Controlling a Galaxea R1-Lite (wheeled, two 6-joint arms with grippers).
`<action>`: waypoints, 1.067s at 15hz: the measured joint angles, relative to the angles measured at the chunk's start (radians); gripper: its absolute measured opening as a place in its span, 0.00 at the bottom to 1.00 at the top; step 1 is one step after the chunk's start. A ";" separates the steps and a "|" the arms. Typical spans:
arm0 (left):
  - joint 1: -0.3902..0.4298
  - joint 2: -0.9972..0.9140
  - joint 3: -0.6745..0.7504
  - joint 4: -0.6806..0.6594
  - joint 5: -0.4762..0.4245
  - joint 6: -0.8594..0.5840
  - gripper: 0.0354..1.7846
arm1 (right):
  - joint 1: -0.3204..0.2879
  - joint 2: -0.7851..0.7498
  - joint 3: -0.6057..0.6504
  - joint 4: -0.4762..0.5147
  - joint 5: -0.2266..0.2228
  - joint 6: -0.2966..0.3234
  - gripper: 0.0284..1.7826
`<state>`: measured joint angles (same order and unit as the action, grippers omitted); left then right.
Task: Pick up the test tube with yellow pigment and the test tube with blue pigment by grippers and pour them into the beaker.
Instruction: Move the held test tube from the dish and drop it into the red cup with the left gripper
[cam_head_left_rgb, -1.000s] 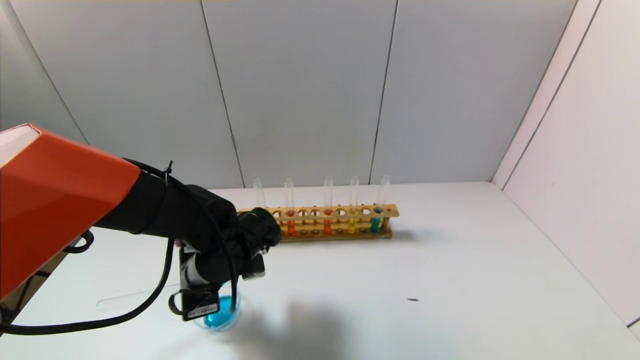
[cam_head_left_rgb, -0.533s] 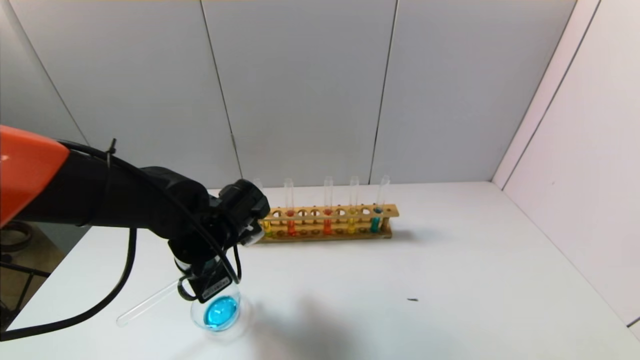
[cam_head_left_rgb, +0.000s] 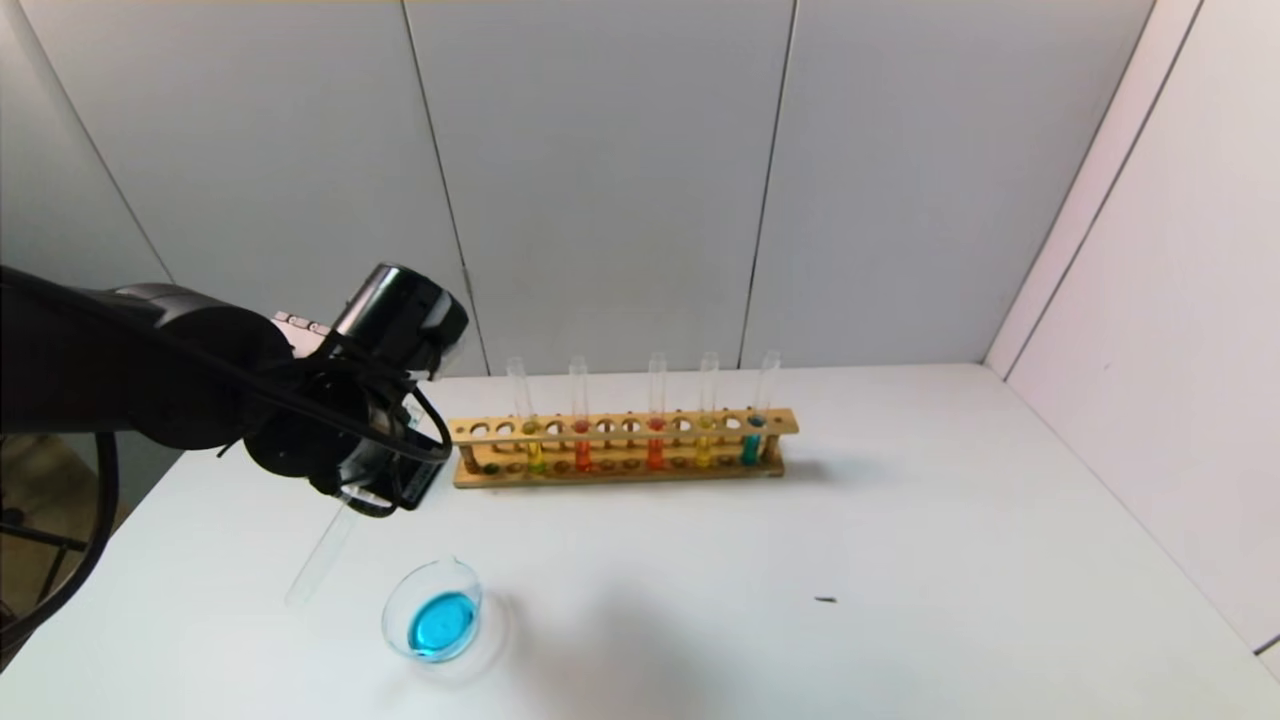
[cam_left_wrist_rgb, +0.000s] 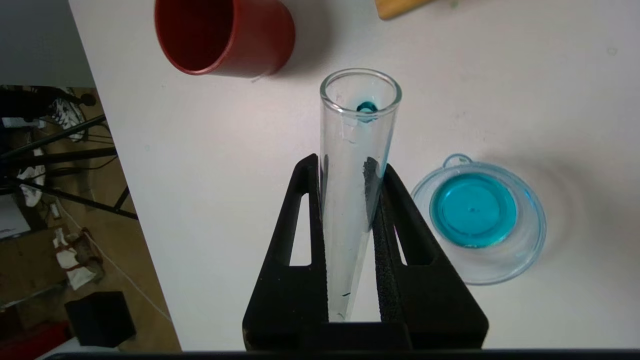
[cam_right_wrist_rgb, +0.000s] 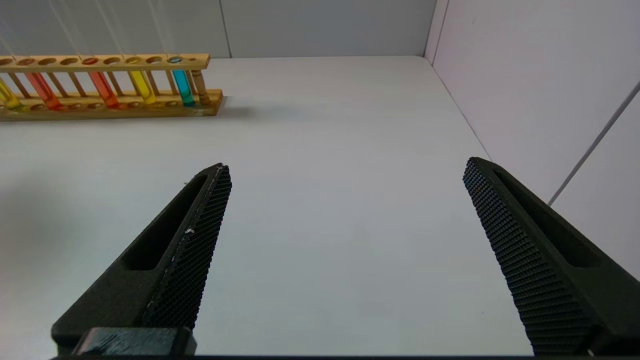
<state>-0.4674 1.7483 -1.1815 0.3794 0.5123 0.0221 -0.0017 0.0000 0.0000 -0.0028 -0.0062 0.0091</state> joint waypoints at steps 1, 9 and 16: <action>0.016 -0.011 0.002 -0.040 -0.002 -0.009 0.16 | 0.000 0.000 0.000 0.000 0.000 0.000 0.95; 0.166 -0.029 -0.003 -0.342 -0.056 -0.012 0.16 | 0.000 0.000 0.000 0.000 0.000 0.000 0.95; 0.291 0.045 -0.045 -0.543 -0.091 0.003 0.16 | 0.000 0.000 0.000 0.000 0.000 0.000 0.95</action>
<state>-0.1768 1.7930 -1.2266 -0.1640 0.4209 0.0249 -0.0017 0.0000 0.0000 -0.0028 -0.0057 0.0091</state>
